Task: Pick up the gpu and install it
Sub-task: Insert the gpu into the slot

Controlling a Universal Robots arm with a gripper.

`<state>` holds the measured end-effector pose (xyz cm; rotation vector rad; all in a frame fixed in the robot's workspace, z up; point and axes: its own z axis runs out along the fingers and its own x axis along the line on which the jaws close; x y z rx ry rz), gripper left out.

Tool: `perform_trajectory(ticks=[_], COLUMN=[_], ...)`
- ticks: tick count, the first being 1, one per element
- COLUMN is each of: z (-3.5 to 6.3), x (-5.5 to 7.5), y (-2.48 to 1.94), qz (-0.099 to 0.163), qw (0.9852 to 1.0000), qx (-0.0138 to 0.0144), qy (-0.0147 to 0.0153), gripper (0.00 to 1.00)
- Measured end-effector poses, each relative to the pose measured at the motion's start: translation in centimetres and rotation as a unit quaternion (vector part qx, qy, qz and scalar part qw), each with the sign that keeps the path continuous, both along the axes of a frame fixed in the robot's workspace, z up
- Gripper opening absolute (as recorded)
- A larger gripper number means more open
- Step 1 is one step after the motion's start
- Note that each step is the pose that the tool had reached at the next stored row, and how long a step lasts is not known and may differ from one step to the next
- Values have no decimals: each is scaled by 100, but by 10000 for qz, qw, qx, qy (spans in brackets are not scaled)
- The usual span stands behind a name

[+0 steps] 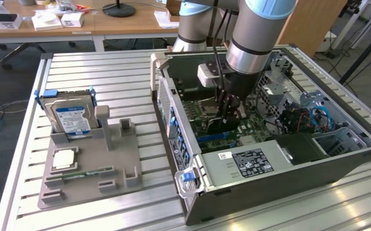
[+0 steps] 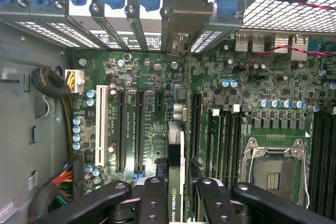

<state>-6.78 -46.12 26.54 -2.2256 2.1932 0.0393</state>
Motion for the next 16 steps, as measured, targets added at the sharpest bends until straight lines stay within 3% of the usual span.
perform_trajectory(ticks=[16], z=[-20], x=[0], y=[0], qz=[0], qw=[10000], qx=[0], qy=[0], gripper=[26])
